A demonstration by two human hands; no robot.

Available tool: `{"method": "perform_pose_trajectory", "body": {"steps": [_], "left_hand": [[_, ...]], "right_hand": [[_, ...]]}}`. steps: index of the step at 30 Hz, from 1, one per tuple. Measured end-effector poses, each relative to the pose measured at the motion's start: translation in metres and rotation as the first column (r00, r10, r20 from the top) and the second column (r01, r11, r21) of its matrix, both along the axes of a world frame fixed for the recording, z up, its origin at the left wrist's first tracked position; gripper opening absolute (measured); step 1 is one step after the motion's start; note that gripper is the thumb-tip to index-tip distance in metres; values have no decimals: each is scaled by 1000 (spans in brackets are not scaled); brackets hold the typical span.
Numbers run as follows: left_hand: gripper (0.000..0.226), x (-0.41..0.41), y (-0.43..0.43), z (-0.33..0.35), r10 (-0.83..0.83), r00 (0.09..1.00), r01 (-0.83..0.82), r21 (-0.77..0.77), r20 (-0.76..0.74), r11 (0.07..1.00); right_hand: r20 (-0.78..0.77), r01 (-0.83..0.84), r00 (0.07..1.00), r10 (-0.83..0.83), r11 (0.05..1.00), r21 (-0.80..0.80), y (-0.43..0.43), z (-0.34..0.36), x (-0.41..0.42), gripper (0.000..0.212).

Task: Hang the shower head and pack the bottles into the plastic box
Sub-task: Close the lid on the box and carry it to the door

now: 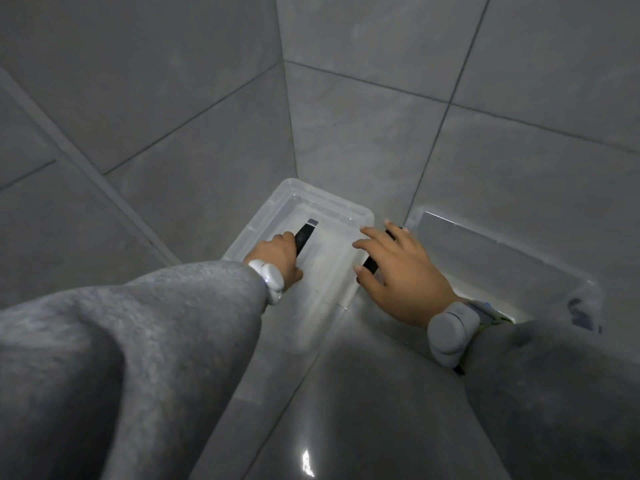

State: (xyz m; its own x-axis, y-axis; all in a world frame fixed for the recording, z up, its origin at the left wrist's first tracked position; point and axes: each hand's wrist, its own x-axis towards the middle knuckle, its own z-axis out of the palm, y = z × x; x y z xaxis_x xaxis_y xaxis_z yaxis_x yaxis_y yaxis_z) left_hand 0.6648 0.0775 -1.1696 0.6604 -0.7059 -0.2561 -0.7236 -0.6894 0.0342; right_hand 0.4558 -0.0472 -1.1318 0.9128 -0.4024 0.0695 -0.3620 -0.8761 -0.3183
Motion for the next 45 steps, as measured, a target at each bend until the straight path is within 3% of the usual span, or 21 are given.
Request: {"method": "perform_pose_trajectory", "body": {"steps": [14,21,31,45], "left_hand": [[38,-33,-9,38,-144,988,150,-130,53,980],[37,-65,-31,44,-306,944,322,-147,121,935],[35,-97,-37,41,-355,928,370,-157,115,916],[43,-127,-68,32,-627,732,675,-158,267,721]], "right_hand": [[-4,41,999,-41,997,-64,-20,43,-65,46],[-10,48,999,-49,994,-100,-27,45,-87,49],[-44,44,998,-50,991,-124,-35,40,-115,49],[-52,54,997,-60,993,-106,-39,26,-131,51]]}}
